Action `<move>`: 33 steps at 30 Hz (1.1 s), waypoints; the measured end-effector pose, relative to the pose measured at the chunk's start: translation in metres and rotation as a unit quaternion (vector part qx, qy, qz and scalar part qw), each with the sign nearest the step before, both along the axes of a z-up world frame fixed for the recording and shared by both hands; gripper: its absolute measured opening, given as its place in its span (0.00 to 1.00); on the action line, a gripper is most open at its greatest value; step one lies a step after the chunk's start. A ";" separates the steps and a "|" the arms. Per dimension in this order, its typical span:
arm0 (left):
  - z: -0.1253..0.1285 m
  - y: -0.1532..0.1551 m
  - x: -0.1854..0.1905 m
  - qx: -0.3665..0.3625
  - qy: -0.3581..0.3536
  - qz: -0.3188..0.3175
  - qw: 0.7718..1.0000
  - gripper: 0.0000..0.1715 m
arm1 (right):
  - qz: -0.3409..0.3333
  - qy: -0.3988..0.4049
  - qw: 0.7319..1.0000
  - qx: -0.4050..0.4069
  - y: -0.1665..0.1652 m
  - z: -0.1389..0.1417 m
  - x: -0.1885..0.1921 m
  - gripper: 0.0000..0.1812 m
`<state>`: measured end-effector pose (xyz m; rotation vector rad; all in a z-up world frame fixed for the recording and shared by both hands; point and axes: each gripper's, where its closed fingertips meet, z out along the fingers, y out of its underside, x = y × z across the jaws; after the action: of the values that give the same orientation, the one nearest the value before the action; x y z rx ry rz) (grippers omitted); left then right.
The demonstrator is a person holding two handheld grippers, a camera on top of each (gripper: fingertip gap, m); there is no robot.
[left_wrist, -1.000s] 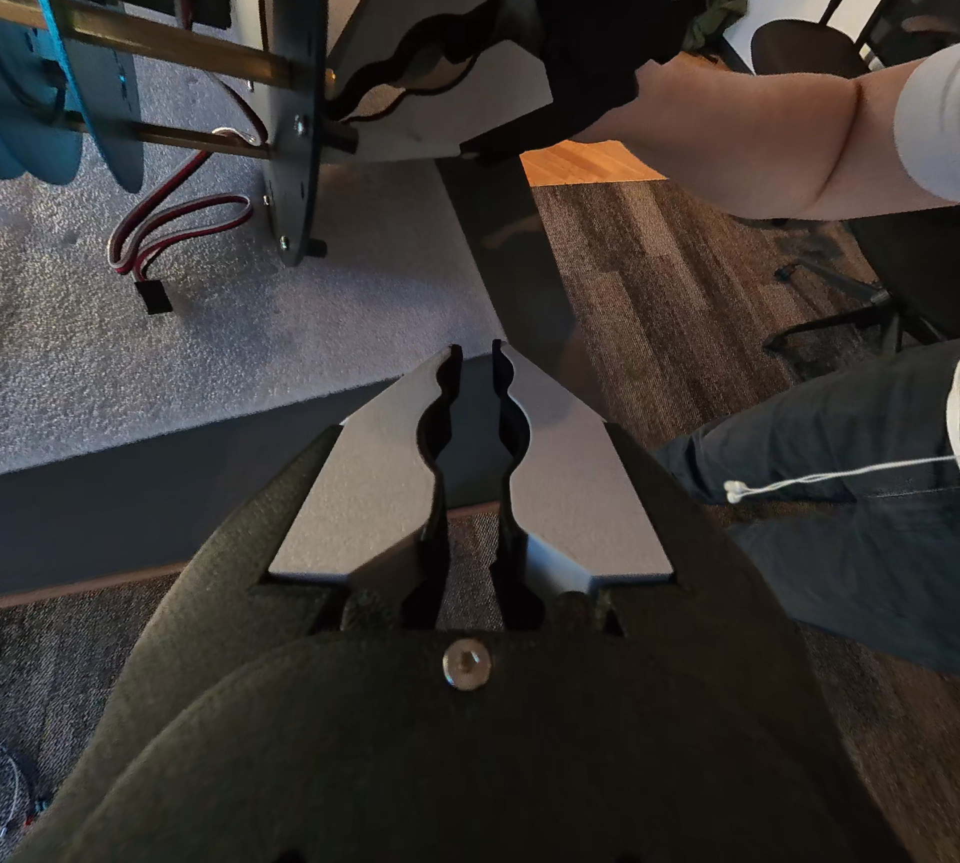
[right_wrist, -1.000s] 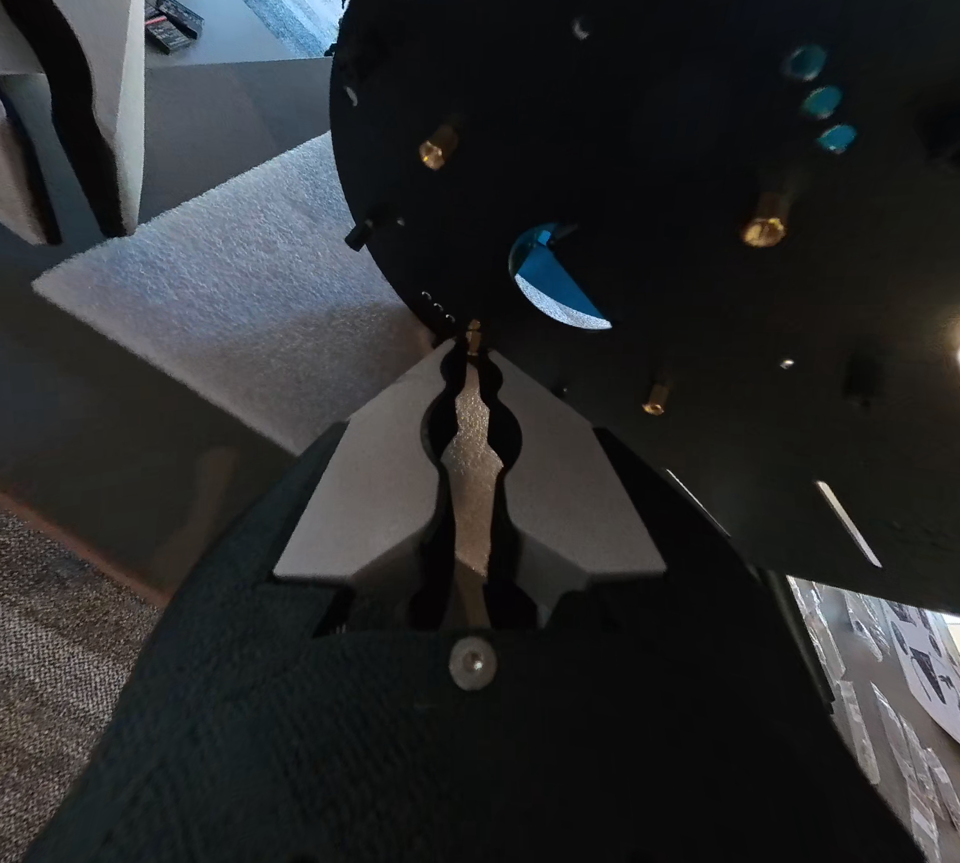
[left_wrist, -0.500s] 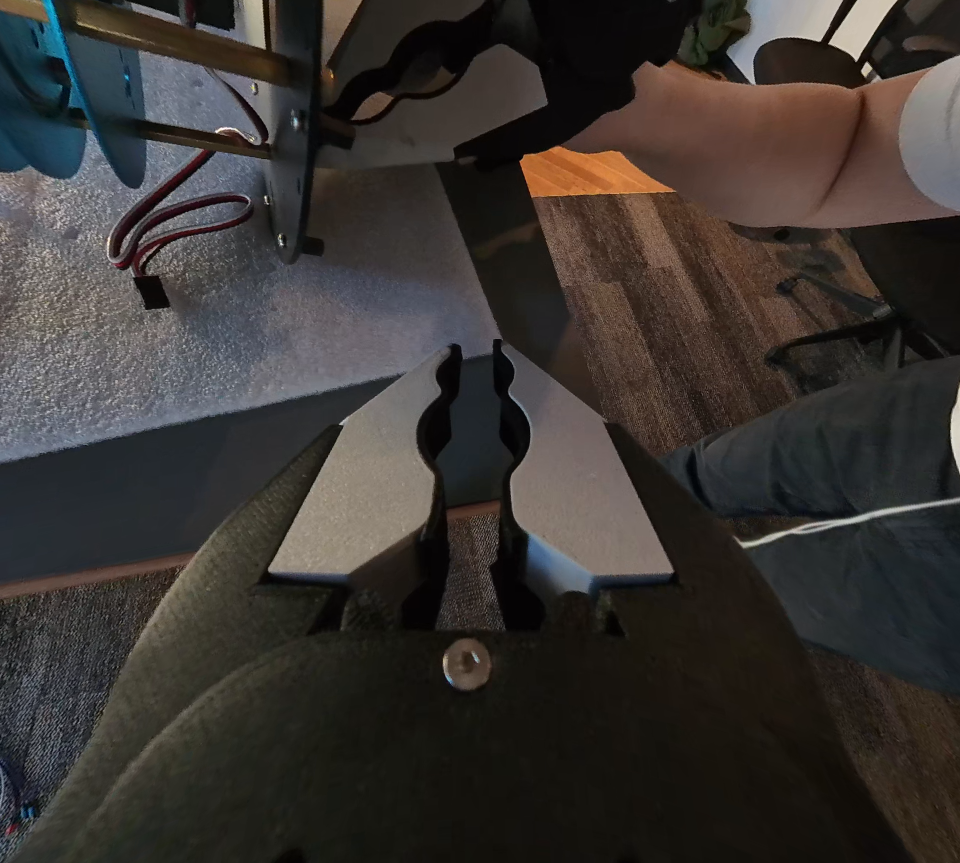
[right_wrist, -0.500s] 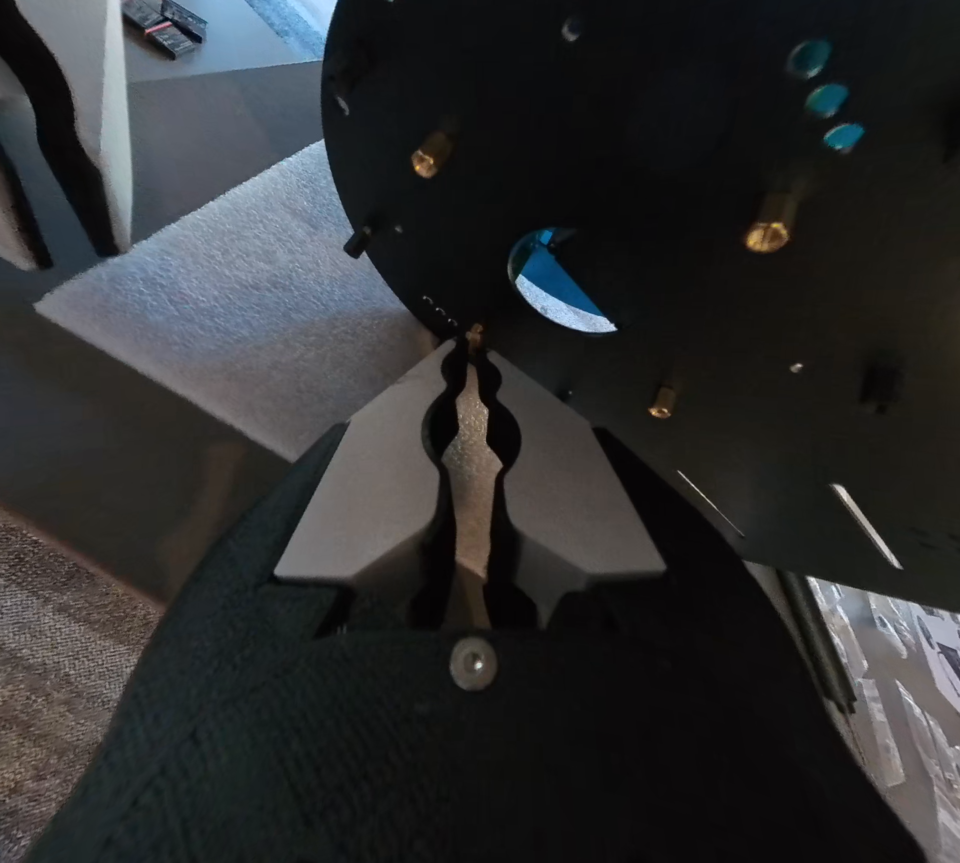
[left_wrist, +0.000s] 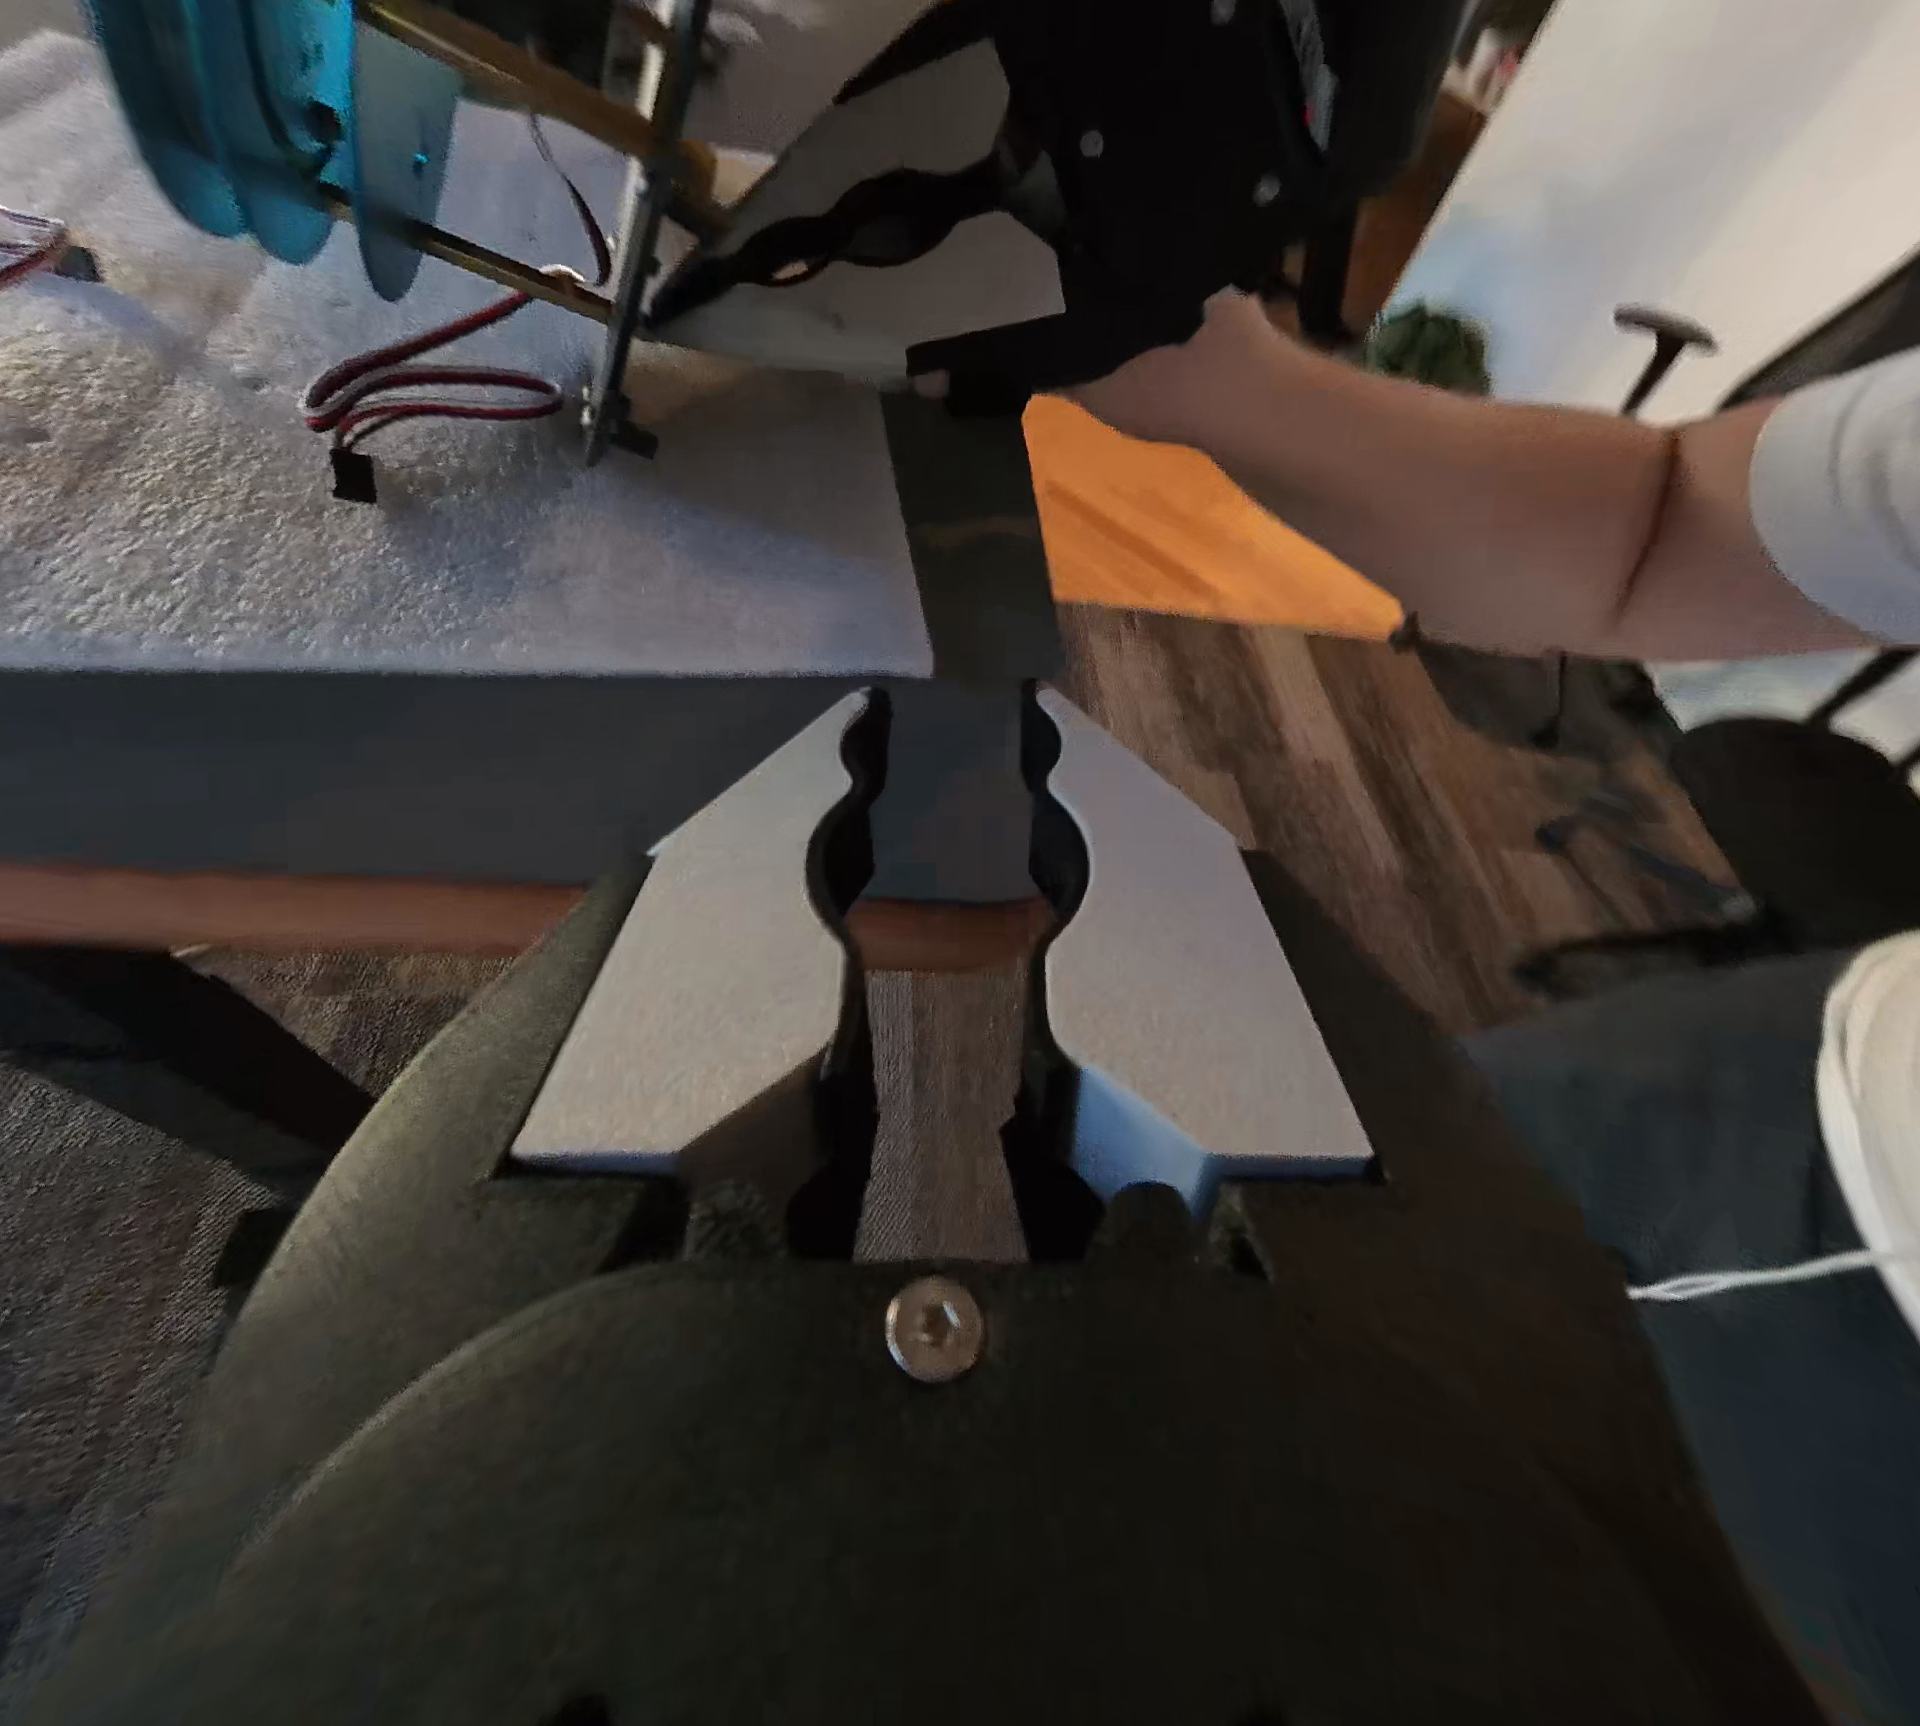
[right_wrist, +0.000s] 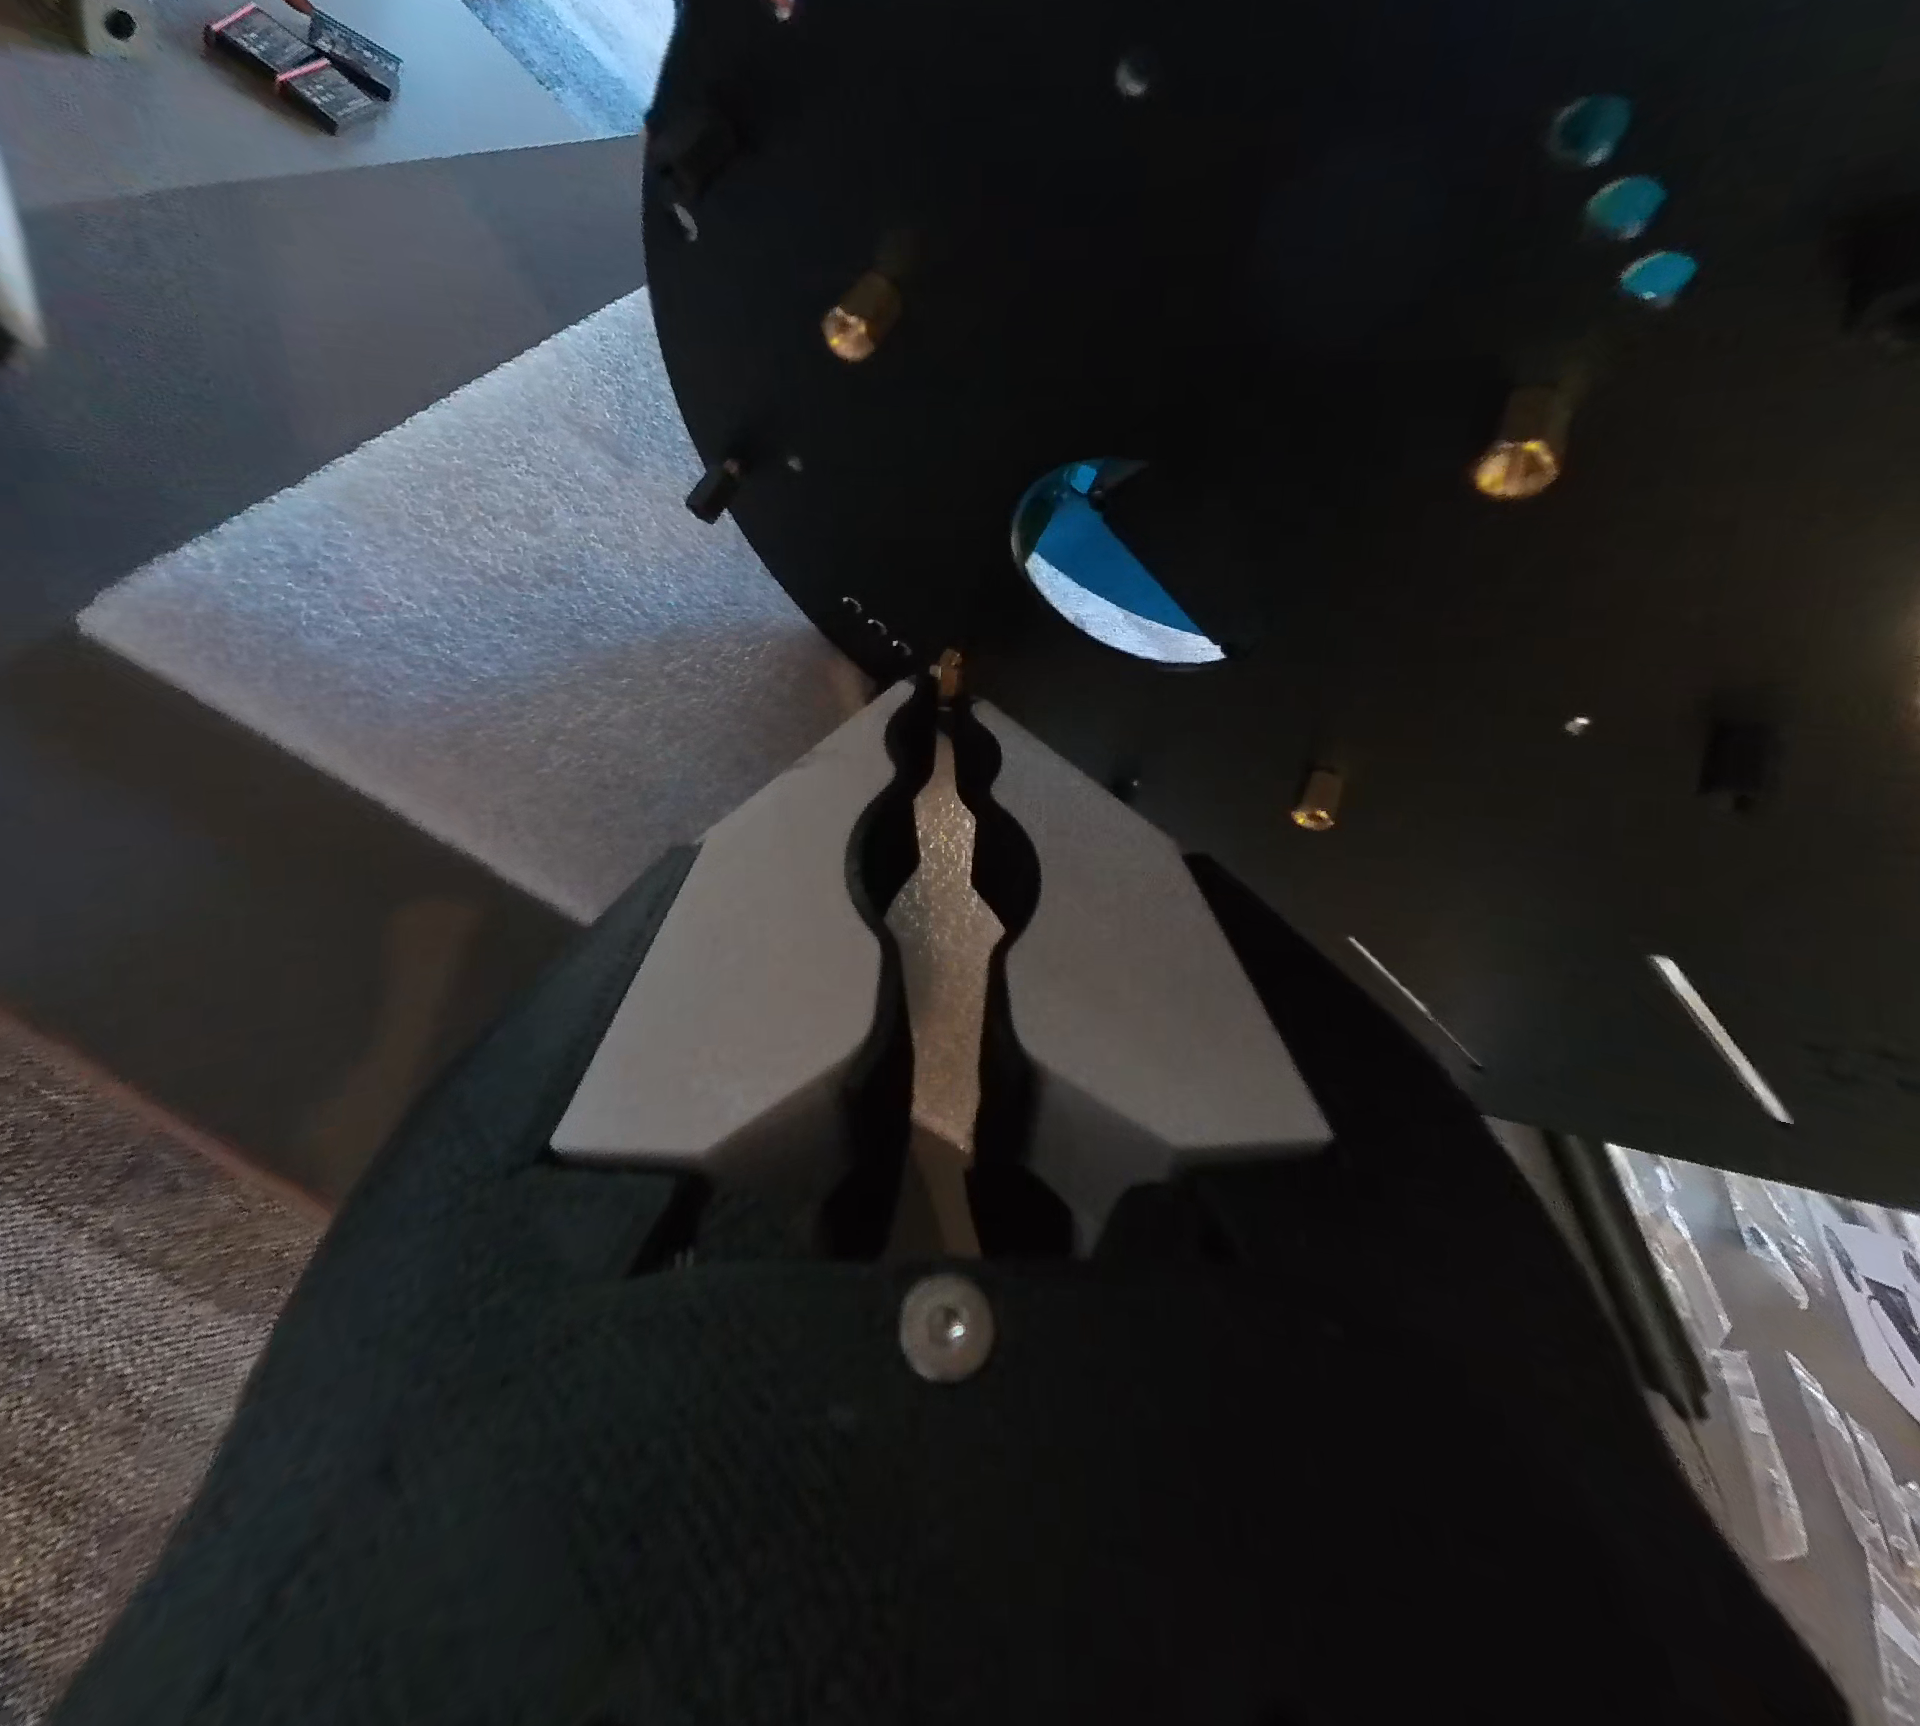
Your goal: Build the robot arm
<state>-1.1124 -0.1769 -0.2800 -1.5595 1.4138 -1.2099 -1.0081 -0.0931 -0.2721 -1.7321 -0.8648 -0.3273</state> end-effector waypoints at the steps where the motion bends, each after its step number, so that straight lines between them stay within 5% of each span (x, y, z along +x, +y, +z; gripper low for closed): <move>1: 0.005 -0.003 -0.006 -0.006 -0.018 0.018 1.000 0.15 | 0.000 0.007 1.000 -0.003 0.000 0.000 0.000 0.01; 9: 0.035 -0.042 -0.074 -0.025 -0.118 0.175 0.977 0.21 | -0.007 0.140 0.989 -0.052 -0.007 0.003 -0.007 0.00; 17: 0.027 -0.061 -0.039 -0.059 -0.054 0.170 0.982 0.24 | -0.006 0.185 0.976 -0.112 -0.011 -0.010 -0.009 0.00; 23: 0.051 -0.048 -0.017 -0.060 -0.060 0.165 0.983 0.24 | -0.034 0.237 0.962 -0.133 -0.012 -0.009 -0.007 0.11; 33: 0.076 0.007 -0.043 -0.083 -0.068 0.130 0.986 0.23 | -0.119 0.229 0.952 -0.166 0.003 -0.018 -0.027 0.08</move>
<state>-1.1557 -0.1696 -0.2035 -1.6787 1.0087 -1.2725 -1.0347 -0.0899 -0.2897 -2.1169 -0.3841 0.0741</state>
